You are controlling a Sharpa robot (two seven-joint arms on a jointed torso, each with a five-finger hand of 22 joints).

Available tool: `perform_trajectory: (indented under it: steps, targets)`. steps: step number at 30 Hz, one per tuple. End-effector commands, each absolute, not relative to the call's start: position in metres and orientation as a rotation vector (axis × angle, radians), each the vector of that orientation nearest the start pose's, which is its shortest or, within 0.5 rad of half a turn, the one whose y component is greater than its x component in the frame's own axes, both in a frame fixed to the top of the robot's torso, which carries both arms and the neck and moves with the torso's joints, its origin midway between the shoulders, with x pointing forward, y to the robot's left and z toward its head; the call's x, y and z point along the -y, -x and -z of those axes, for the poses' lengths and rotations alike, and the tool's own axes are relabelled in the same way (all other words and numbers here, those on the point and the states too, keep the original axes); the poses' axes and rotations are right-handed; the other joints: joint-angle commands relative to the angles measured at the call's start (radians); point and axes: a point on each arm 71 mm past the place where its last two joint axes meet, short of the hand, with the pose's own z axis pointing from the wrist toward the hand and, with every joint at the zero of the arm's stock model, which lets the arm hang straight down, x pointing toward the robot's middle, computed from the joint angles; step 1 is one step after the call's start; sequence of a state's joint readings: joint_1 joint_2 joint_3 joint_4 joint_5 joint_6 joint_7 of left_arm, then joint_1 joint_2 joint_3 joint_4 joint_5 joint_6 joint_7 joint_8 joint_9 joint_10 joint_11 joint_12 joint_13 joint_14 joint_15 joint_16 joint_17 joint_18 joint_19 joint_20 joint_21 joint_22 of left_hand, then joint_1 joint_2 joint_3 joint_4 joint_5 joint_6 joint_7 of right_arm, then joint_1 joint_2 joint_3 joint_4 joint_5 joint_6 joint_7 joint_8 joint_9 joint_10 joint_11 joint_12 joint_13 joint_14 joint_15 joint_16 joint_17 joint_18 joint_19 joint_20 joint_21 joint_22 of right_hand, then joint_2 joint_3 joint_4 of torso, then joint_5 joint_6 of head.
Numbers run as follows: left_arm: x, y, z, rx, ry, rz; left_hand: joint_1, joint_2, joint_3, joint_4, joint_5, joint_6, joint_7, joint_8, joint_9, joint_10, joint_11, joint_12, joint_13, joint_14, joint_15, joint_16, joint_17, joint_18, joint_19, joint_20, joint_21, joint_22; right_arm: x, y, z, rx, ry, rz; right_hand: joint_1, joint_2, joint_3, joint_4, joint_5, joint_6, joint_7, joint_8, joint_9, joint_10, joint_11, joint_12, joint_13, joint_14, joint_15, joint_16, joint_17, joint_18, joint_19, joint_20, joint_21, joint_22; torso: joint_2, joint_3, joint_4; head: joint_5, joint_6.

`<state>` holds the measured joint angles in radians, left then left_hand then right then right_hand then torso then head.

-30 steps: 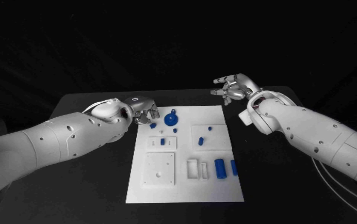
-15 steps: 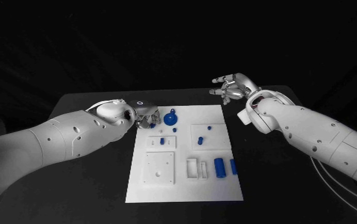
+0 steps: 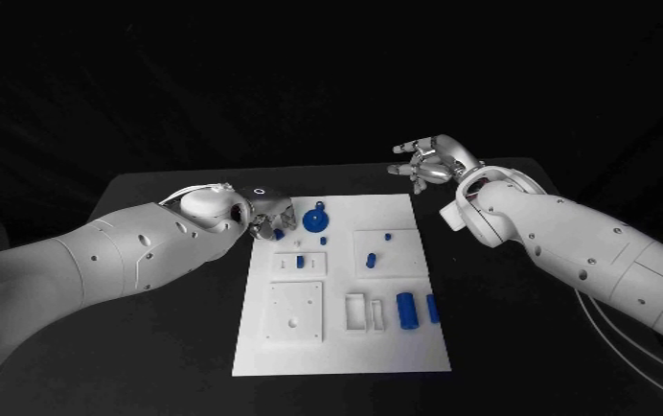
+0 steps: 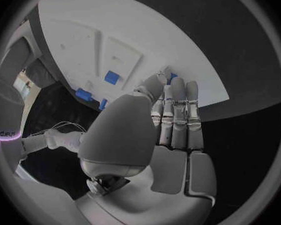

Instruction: Assemble the parts on the task board

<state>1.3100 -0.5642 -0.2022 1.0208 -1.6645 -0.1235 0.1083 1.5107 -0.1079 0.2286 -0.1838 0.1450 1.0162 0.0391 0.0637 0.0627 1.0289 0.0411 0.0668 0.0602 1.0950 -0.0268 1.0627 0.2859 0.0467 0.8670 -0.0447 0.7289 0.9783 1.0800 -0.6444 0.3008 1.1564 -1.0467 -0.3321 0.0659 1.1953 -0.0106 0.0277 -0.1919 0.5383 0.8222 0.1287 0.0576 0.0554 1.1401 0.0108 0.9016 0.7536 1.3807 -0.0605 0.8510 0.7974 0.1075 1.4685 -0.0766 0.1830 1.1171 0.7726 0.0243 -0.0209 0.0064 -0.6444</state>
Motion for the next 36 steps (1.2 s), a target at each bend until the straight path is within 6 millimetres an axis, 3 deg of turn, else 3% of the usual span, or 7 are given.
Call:
perform_trajectory:
  steps: [1, 11, 17, 21, 24, 30, 36]
  targets:
    - [-0.198, -0.561, 0.218, -1.806, -0.618, 0.369, 0.001, -0.002, -0.003, 0.012, -0.007, -0.006, 0.001, -0.002, 0.000, 0.004, 0.003, -0.002, -0.001, 0.001, -0.001, 0.003, -0.001, 0.008, 0.010, 0.002, -0.011, -0.003, 0.226, -0.563, 0.157, -1.472, -0.434, -0.915, -0.010, -0.003, 0.001, 0.006, 0.005, 0.007, -0.001, -0.002, 0.001, -0.001, -0.004, 0.005, 0.001, -0.001, -0.003, -0.004, 0.001, 0.004, 0.029, -0.004, 0.004, 0.000, -0.001, 0.0003, 0.0012, -0.001, -0.001]
    - [-0.203, -0.562, 0.217, -1.788, -0.609, 0.366, -0.002, -0.002, 0.002, 0.026, -0.014, 0.012, 0.010, 0.000, 0.000, 0.047, 0.004, 0.004, 0.000, 0.003, -0.003, 0.013, 0.001, 0.010, 0.020, 0.000, -0.016, -0.001, 0.226, -0.563, 0.158, -1.473, -0.435, -0.915, -0.009, -0.001, 0.001, 0.006, 0.005, 0.012, -0.001, -0.002, 0.001, -0.001, -0.005, 0.005, 0.001, -0.001, -0.003, -0.005, 0.001, 0.004, 0.029, -0.004, 0.005, 0.000, -0.001, 0.0012, 0.0016, 0.001, -0.004]
    - [-0.205, -0.563, 0.217, -1.790, -0.601, 0.356, -0.021, 0.013, 0.017, 0.044, -0.022, 0.046, 0.036, 0.001, 0.001, 0.136, 0.006, 0.022, 0.000, 0.015, -0.006, 0.036, 0.011, 0.012, 0.027, -0.006, -0.011, 0.006, 0.226, -0.563, 0.158, -1.474, -0.435, -0.914, -0.009, -0.001, 0.001, 0.006, 0.005, 0.012, -0.001, -0.002, 0.001, -0.001, -0.005, 0.005, 0.001, -0.001, -0.003, -0.005, 0.001, 0.004, 0.029, -0.004, 0.005, 0.000, -0.001, 0.0008, -0.0003, 0.002, -0.003]
    - [-0.206, -0.563, 0.217, -1.794, -0.595, 0.347, -0.025, 0.006, 0.030, 0.060, -0.028, 0.055, 0.042, 0.000, 0.001, 0.155, 0.008, 0.003, 0.000, 0.014, -0.005, 0.041, 0.014, 0.012, 0.033, -0.005, -0.022, 0.002, 0.227, -0.563, 0.159, -1.475, -0.436, -0.913, -0.010, -0.001, 0.001, 0.006, 0.005, 0.018, -0.002, -0.001, 0.001, -0.001, -0.005, 0.005, 0.002, -0.001, -0.003, -0.004, 0.002, 0.004, 0.029, -0.004, 0.005, 0.000, -0.001, 0.0008, 0.0004, 0.002, -0.004]
    - [-0.207, -0.564, 0.217, -1.791, -0.593, 0.337, -0.029, 0.010, 0.026, 0.068, -0.082, 0.067, 0.043, -0.001, 0.002, 0.163, 0.007, 0.004, 0.000, 0.017, -0.005, 0.044, 0.015, 0.011, 0.037, -0.003, -0.028, -0.002, 0.227, -0.563, 0.159, -1.475, -0.435, -0.913, -0.010, -0.001, 0.001, 0.006, 0.005, 0.018, -0.002, -0.001, 0.001, -0.001, -0.005, 0.005, 0.002, -0.001, -0.003, -0.004, 0.002, 0.004, 0.029, -0.004, 0.005, 0.000, -0.001, 0.0006, 0.0008, 0.001, -0.005]
    - [-0.209, -0.565, 0.221, -1.791, -0.608, 0.311, -0.027, -0.007, -0.007, 0.097, -0.093, 0.069, 0.041, -0.001, 0.002, 0.161, 0.007, 0.002, 0.000, 0.022, -0.004, 0.043, 0.015, 0.004, 0.065, -0.002, -0.071, -0.040, 0.227, -0.563, 0.159, -1.476, -0.435, -0.914, -0.010, -0.001, 0.001, 0.006, 0.005, 0.018, -0.002, -0.001, 0.001, -0.001, -0.005, 0.005, 0.002, -0.001, -0.003, -0.004, 0.002, 0.004, 0.029, -0.004, 0.005, 0.000, -0.001, 0.0007, 0.0002, 0.001, -0.005]
    - [-0.208, -0.563, 0.224, -1.803, -0.624, 0.314, -0.067, -0.044, -0.050, 0.123, -0.098, 0.048, 0.038, -0.001, 0.001, 0.113, 0.012, -0.003, 0.000, 0.025, 0.000, 0.035, 0.011, -0.005, 0.075, 0.002, -0.101, -0.066, 0.227, -0.563, 0.159, -1.477, -0.435, -0.914, -0.010, -0.001, 0.001, 0.006, 0.005, 0.018, -0.002, -0.001, 0.001, -0.001, -0.005, 0.005, 0.002, -0.001, -0.003, -0.004, 0.002, 0.004, 0.029, -0.004, 0.005, 0.000, -0.001, 0.0004, 0.0000, 0.000, -0.008]
